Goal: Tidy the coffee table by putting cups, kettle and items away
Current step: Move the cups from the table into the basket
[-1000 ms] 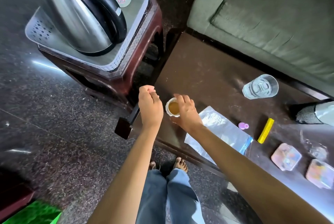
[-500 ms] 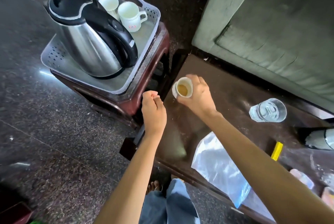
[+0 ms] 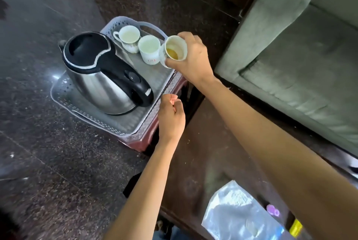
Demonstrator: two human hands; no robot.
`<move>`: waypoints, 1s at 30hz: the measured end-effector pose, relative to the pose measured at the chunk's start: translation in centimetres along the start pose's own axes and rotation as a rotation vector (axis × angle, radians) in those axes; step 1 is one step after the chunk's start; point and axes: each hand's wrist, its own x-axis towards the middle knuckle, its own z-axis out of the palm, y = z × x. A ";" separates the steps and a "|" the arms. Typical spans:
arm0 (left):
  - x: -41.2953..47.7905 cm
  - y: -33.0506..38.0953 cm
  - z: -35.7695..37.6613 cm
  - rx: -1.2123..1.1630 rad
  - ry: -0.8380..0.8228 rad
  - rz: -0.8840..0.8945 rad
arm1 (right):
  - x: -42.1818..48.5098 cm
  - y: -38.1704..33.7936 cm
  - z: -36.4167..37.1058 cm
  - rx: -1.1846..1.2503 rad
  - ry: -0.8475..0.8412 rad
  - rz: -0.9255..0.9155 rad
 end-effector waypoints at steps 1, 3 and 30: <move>0.4 0.3 0.0 0.000 0.003 -0.011 | 0.8 -0.4 0.3 0.003 -0.015 0.000; 1.3 0.6 0.0 0.003 0.010 -0.042 | 2.2 -1.0 1.1 -0.002 -0.065 0.007; 4.2 -0.3 2.6 0.043 0.009 -0.101 | 5.5 1.8 5.2 -0.387 -0.251 -0.009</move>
